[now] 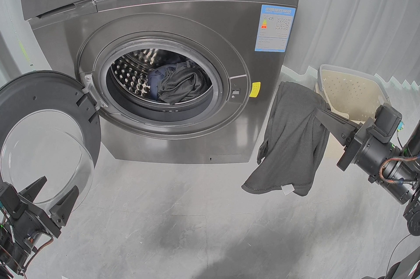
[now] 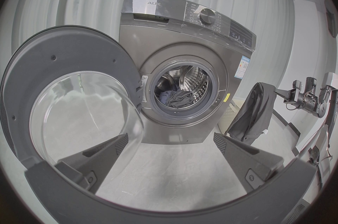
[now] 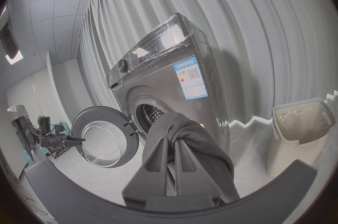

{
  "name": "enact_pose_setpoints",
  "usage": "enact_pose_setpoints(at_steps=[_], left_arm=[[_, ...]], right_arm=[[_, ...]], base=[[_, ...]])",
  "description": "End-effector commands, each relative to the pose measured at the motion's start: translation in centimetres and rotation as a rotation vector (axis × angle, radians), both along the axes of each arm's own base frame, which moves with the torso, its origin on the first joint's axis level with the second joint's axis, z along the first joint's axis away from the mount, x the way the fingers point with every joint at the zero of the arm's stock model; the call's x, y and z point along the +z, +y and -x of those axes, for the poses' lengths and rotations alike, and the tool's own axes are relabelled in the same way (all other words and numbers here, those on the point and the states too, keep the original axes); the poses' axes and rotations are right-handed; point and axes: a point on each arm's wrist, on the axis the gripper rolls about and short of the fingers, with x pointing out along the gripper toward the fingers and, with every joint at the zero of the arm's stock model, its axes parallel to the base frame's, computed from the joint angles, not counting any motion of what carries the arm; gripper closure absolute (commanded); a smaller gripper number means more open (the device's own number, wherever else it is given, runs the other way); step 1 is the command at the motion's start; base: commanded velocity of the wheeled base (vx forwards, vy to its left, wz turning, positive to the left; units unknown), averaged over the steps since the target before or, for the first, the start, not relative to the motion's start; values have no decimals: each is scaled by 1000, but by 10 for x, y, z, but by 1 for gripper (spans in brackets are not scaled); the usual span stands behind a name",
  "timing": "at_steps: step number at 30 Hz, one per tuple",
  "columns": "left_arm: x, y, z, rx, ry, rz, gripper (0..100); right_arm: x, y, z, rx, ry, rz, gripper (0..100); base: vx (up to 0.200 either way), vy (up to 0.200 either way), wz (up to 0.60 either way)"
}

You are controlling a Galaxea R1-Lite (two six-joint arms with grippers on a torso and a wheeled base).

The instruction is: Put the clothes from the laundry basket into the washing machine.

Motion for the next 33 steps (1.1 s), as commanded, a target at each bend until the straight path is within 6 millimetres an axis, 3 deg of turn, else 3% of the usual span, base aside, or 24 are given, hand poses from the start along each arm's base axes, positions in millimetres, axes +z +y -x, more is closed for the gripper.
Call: enact_pose_setpoints(at_steps=[1,9,13,19,26,33], left_arm=[[-3,1,2,1,7,-3,0],[-1,0,1,-3,-4,-11,0],[0,-1,-1,-13,-5,-42,0],[17,-8,-7,-56,-50,-25,0],[18,-48,-54,-206,47,-73,0],[9,-84,-70,-477,80,-69,0]], right_arm=[[-1,2,-1,4,5,2,100],[-13,23,-6,54,52,24,100],[-8,37,-12,78,39,8,100],[-1,55,-23,109,17,-37,100],[-2,88,-32,127,42,-111,100],[-10,111,-45,127,4,-175,100]], base=[[0,200,0],[0,125,0],[0,0,0],[0,0,0],[0,0,0],[0,0,0]])
